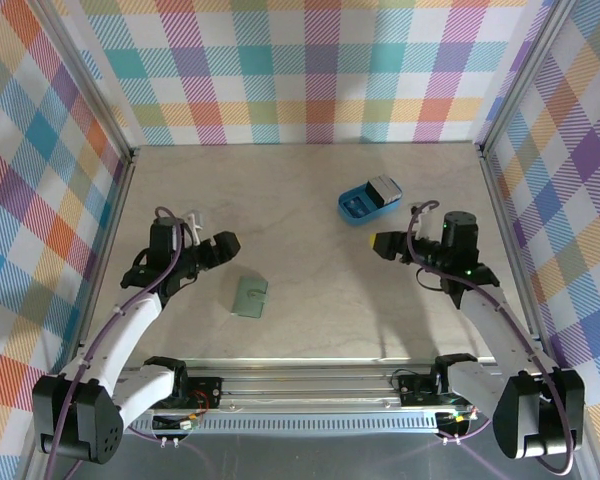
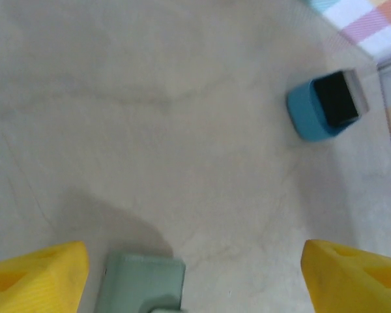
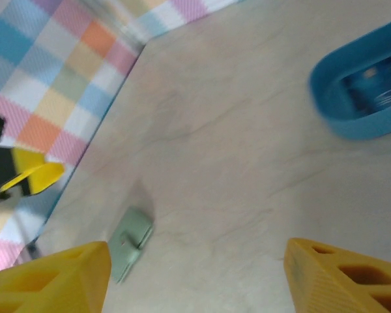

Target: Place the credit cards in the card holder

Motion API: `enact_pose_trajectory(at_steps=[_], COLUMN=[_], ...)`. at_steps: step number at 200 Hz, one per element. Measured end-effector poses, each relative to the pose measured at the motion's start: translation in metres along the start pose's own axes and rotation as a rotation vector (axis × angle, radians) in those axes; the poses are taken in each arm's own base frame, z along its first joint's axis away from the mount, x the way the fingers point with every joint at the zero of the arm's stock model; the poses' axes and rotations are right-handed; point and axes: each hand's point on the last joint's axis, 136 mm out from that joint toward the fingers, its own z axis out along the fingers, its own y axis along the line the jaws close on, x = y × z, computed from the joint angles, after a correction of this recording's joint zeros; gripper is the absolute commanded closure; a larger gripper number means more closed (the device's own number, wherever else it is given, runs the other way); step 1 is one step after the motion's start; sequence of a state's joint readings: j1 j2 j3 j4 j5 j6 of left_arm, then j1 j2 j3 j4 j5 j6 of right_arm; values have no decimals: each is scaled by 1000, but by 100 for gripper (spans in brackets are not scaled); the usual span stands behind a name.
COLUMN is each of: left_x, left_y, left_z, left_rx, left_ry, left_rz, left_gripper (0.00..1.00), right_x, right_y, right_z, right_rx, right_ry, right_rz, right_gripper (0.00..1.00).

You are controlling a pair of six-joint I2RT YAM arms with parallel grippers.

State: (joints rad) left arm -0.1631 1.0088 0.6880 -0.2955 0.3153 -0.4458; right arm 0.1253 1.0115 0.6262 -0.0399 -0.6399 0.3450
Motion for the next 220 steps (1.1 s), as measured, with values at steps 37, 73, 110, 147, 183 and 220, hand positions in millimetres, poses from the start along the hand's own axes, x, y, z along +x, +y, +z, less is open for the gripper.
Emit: enact_pose_trajectory(at_steps=[37,73,110,147,183,220], left_x=[32,53,75,95,112,127], left_y=[19,28,36,41,53,62], left_z=[10,23,37,45,45,50], left_rx=[-44,-60,-95,-137,-176,-209], left_ry=[104,185,260,325,361,404], left_rz=[-69,-80,-67,-31,-29,-21], left_gripper=[47,82,98,100,100,100], right_x=[37,51,62,94,119,133], right_y=[11,17,23,25,27,28], right_z=[10,13,20,37,51,62], right_rx=[-55,-74,-91,-88,-75,-53], right_ry=[103,141,184,305,408,464], right_rz=[53,59,54,80,115,152], right_gripper=[35,35,35,38,40,40])
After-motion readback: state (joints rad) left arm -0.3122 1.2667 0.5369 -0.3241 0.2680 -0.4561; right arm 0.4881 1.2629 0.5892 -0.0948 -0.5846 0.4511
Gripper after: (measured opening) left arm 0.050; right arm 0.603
